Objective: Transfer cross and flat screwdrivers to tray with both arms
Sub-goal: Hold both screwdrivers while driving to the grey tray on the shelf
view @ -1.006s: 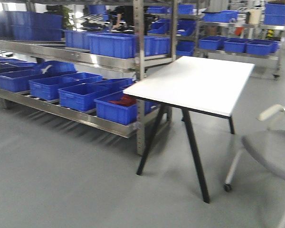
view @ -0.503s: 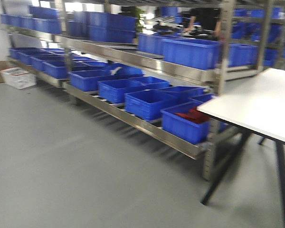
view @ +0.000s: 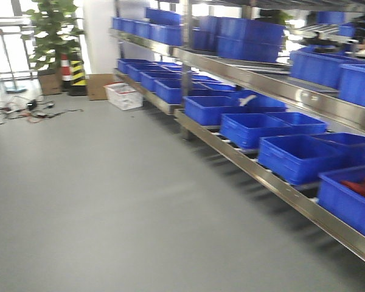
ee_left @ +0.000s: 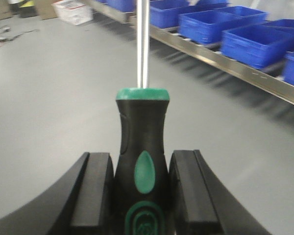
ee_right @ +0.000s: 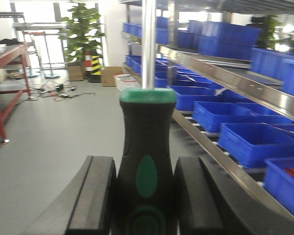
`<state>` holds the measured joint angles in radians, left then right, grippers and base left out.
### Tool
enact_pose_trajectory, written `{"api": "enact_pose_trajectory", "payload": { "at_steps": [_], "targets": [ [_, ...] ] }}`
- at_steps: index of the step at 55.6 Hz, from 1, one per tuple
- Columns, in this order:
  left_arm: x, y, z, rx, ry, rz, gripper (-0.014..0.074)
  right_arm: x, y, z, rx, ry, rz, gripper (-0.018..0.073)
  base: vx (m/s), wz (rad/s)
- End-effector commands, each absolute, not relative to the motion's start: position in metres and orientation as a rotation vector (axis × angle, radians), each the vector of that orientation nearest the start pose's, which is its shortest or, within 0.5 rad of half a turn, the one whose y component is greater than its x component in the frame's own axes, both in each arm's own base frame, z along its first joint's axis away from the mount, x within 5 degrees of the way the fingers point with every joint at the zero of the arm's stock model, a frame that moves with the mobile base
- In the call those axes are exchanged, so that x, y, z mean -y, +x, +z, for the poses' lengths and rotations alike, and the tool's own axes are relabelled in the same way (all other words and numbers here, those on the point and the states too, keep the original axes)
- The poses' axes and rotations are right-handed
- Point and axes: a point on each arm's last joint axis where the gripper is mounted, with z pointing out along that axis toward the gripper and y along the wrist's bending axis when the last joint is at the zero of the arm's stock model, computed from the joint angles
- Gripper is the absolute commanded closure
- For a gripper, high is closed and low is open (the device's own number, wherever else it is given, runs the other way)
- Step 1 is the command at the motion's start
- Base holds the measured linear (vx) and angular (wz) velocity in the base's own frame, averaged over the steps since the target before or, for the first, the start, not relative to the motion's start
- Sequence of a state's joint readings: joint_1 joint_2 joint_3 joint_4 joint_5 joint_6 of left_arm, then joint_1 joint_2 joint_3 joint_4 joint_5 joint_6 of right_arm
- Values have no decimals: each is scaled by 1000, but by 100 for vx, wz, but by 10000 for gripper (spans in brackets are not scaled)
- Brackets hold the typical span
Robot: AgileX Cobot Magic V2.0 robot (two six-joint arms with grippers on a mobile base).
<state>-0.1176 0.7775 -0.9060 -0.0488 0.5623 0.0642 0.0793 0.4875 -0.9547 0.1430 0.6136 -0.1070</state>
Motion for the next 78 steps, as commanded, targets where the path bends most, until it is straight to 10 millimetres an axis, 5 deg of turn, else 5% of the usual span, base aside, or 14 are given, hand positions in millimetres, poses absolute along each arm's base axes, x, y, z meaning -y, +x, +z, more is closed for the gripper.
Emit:
{"api": "enact_pose_trajectory", "payload": {
  "at_steps": [1, 44, 78],
  "targets": [
    [21, 150, 411, -1784, 130, -108, 596, -11, 58, 453, -1501, -105, 129, 559, 48, 54],
    [21, 150, 411, -1784, 130, -108, 596, -11, 57, 453, -1499, -105, 129, 559, 51, 47],
    [21, 150, 411, -1784, 130, -108, 596, -11, 57, 453, -1499, -105, 129, 559, 54, 5]
  ]
}}
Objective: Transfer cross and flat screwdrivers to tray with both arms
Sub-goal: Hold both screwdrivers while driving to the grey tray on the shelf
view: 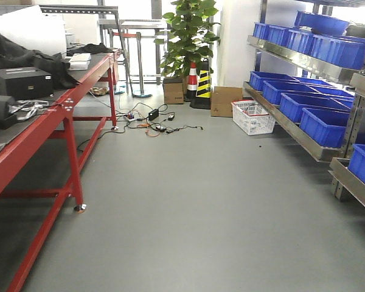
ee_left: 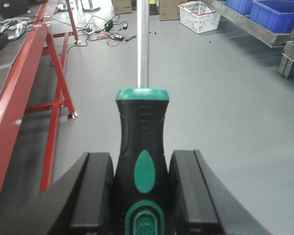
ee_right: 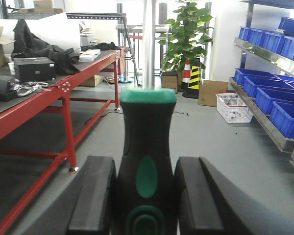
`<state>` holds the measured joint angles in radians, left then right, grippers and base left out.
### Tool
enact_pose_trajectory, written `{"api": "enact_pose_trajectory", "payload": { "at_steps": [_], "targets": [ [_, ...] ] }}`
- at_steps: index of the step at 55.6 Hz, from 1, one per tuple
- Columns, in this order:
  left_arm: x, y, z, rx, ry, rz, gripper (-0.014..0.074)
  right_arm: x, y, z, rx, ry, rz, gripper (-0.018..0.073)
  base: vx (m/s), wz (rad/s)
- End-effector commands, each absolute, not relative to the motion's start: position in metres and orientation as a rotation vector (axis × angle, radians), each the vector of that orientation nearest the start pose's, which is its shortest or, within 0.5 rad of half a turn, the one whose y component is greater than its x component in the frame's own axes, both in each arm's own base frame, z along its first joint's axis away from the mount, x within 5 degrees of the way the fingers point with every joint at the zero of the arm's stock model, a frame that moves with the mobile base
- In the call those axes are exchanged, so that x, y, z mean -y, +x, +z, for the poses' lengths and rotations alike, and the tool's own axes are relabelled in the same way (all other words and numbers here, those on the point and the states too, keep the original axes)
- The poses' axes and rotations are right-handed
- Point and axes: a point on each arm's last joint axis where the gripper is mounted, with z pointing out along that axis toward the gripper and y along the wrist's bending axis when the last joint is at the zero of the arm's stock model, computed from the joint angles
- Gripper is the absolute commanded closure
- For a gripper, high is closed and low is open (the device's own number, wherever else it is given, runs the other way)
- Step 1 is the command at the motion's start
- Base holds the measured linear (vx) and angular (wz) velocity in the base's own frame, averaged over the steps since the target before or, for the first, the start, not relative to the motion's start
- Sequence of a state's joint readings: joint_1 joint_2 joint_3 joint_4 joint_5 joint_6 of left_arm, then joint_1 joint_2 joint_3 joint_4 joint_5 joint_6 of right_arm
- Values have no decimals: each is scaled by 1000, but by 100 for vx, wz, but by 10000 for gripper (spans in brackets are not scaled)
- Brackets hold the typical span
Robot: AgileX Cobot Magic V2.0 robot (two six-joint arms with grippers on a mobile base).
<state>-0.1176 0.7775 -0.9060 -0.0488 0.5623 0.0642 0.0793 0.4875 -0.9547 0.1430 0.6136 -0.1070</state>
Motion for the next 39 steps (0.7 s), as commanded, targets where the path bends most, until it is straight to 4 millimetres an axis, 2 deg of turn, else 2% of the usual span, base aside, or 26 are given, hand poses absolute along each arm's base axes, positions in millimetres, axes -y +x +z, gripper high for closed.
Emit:
{"api": "enact_pose_trajectory", "payload": {
  "at_steps": [1, 21, 39],
  "targets": [
    [21, 150, 411, -1784, 130, -108, 596, -11, 57, 453, -1499, -105, 129, 559, 52, -8],
    [21, 150, 411, -1784, 130, -108, 596, -11, 57, 453, -1499, -105, 129, 559, 52, -18],
    [21, 150, 411, -1784, 130, -108, 596, -11, 57, 453, -1499, -105, 129, 559, 50, -43]
  ]
}}
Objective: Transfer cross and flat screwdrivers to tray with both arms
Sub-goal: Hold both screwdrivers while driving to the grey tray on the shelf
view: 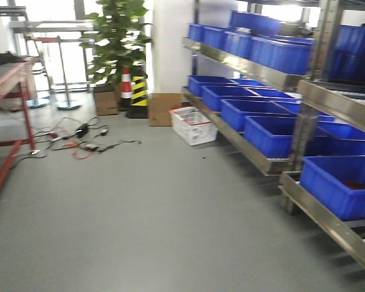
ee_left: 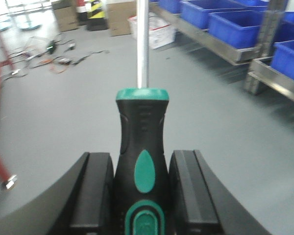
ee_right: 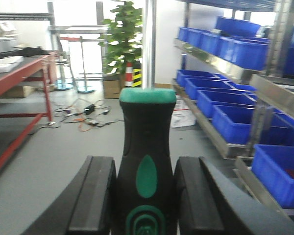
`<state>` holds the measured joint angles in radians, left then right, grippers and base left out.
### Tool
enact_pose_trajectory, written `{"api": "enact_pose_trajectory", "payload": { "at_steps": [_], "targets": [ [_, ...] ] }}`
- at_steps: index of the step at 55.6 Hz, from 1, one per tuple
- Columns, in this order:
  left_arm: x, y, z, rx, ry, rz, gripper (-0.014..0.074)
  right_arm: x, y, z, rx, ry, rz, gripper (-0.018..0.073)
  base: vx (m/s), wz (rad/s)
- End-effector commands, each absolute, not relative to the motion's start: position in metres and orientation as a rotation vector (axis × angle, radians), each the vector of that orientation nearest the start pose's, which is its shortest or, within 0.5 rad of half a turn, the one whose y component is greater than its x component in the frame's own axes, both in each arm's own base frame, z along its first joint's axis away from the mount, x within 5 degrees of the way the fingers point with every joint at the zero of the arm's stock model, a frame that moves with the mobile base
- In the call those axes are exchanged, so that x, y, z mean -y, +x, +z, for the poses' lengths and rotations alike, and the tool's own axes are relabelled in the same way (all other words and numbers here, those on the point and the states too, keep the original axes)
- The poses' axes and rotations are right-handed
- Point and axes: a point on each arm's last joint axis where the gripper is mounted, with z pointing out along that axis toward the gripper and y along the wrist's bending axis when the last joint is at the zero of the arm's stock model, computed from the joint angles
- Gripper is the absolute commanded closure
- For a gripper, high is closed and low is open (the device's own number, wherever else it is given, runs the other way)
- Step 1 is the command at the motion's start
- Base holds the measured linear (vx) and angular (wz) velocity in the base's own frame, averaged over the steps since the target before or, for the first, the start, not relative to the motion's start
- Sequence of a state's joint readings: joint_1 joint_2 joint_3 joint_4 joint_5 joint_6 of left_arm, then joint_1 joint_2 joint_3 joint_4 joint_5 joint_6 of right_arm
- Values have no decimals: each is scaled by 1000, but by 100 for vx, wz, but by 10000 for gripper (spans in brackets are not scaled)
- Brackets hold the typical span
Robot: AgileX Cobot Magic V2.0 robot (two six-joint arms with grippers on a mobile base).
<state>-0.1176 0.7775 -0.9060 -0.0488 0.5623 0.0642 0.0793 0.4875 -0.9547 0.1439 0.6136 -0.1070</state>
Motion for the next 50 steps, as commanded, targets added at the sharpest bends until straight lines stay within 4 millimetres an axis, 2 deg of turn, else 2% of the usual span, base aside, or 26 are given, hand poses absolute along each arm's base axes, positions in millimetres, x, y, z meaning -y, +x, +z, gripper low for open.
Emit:
{"api": "enact_pose_trajectory", "payload": {
  "at_steps": [1, 50],
  "targets": [
    [21, 150, 411, -1784, 130, -108, 596, -11, 57, 453, -1499, -105, 129, 559, 49, -55],
    [21, 150, 411, -1785, 130, -108, 596, -11, 57, 453, -1499, -105, 129, 559, 41, -68]
  ]
}}
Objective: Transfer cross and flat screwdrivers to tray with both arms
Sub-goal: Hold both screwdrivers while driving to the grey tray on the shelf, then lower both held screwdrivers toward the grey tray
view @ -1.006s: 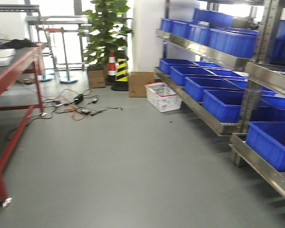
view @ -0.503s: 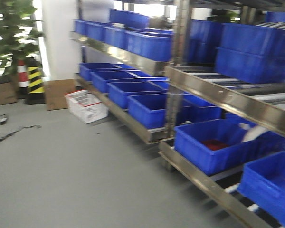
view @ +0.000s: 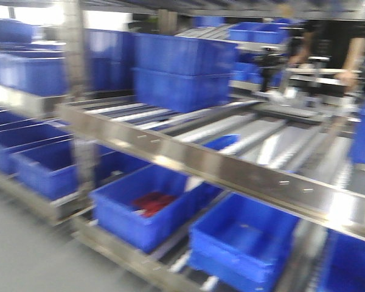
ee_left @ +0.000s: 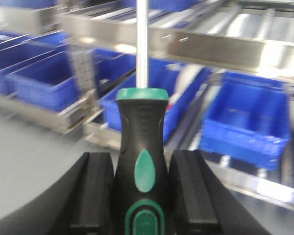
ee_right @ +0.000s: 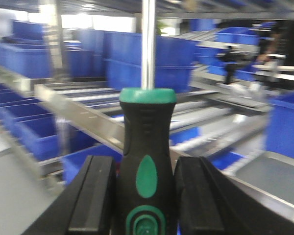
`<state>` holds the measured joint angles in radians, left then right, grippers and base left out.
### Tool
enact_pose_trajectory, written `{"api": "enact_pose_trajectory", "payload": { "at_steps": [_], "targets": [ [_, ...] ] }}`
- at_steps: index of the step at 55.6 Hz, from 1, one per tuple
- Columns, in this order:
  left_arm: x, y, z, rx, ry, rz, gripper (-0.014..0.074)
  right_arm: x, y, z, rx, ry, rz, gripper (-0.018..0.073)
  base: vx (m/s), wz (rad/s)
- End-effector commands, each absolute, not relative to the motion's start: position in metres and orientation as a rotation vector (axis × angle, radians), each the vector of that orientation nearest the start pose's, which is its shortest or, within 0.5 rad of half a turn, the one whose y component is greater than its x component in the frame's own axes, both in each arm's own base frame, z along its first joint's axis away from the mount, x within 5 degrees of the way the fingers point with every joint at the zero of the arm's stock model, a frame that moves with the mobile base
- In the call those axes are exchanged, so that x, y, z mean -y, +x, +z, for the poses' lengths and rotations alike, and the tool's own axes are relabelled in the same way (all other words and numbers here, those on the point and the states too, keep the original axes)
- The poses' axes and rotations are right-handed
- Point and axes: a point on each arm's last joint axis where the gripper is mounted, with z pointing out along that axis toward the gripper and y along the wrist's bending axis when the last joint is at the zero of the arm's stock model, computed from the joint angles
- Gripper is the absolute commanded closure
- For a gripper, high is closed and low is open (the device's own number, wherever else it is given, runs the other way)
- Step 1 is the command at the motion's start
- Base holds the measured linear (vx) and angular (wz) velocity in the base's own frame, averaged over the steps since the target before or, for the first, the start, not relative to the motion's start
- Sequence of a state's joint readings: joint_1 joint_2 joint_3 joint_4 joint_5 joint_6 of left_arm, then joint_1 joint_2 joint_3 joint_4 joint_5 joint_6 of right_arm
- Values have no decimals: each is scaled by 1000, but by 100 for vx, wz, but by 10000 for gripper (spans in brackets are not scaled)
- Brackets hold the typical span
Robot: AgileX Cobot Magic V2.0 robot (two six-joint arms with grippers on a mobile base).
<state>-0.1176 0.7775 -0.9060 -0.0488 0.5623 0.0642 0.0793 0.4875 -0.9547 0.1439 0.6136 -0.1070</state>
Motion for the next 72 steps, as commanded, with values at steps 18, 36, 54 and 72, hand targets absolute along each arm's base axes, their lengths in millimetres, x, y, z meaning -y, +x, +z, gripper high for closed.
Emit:
{"api": "enact_pose_trajectory", "payload": {
  "at_steps": [18, 36, 54, 72],
  "targets": [
    [21, 150, 411, -1785, 130, -108, 596, -11, 57, 453, -1499, -105, 129, 559, 25, -88],
    [21, 150, 411, -1785, 130, -108, 596, -11, 57, 453, -1499, -105, 129, 559, 24, -70],
    [21, 150, 411, -1785, 130, -108, 596, -11, 57, 453, -1499, -105, 129, 559, 30, -26],
    [21, 151, 411, -1788, 130, -108, 596, -11, 57, 453, -1499, -105, 129, 559, 22, -6]
  ]
}}
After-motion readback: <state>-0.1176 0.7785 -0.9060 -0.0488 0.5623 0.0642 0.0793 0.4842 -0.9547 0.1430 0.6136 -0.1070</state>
